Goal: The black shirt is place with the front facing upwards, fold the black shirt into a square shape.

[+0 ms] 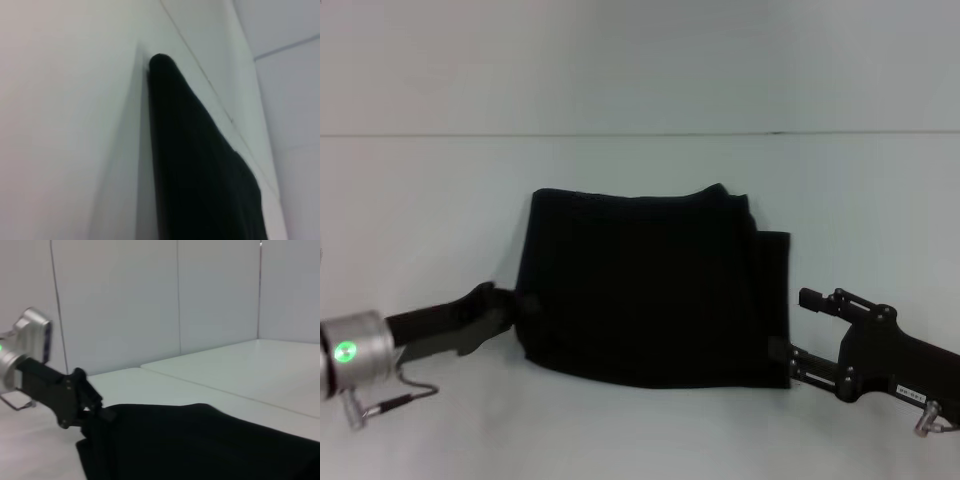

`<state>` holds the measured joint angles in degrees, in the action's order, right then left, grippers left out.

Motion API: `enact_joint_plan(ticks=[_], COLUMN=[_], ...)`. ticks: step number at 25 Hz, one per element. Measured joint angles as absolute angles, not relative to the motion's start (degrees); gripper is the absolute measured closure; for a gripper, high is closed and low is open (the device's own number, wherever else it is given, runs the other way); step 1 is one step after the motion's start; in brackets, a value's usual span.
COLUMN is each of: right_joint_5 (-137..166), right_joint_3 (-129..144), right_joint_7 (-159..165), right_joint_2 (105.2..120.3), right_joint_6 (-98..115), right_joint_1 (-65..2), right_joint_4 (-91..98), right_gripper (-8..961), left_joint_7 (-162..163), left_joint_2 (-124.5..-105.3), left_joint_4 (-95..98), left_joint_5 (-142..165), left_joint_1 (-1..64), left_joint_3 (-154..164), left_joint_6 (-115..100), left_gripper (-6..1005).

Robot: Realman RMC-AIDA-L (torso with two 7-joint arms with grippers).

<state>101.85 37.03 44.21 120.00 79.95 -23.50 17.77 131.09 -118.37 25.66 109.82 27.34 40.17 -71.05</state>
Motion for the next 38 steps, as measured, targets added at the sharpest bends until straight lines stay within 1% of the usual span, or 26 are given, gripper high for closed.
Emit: enact_joint_plan(ticks=[5,8,13,16,19,24,29,32,38], right_joint_5=[101.85,101.85,101.87,101.87,101.87,101.84,101.36,100.82,100.59], right_joint_3=[36.12,35.74,35.62,35.59,35.59,35.41,34.74,34.34,34.10], right_joint_7=[44.29,44.30,44.38,44.38,44.39,44.37,44.10,43.97,43.91], right_joint_2=[120.11,120.15,120.11,120.06,120.05,120.11,120.15,120.15,120.17], right_joint_6=[79.95,79.95,79.90,79.84,79.82,79.80,79.80,79.80,79.80], right_joint_1=[-23.87,-24.20,-24.77,-24.84,-24.87,-24.88,-24.96,-25.16,-26.15], right_joint_4=[17.70,17.53,17.10,16.97,16.96,16.87,16.71,16.26,16.16], right_gripper=[177,177,176,176,176,177,177,176,176], left_joint_7=[128.69,127.70,127.01,126.69,126.54,120.08,112.98,108.23,104.58], left_joint_2=[-118.61,-119.23,-120.14,-120.24,-119.78,-118.13,-117.51,-116.95,-114.95], left_joint_4=[25.33,25.17,25.01,24.99,24.99,25.19,26.06,27.51,31.56], left_joint_5=[108.45,108.42,108.36,108.34,108.54,109.01,108.61,108.99,110.48], left_joint_1=[24.03,22.78,22.13,22.17,22.62,24.42,24.80,24.60,23.44], left_joint_3=[37.55,36.67,36.62,36.44,36.55,36.62,35.29,34.13,33.08], left_joint_6=[-73.88,-75.28,-76.00,-76.45,-76.92,-81.00,-82.43,-82.89,-84.00], left_gripper=[983,982,981,981,980,979,823,772,670])
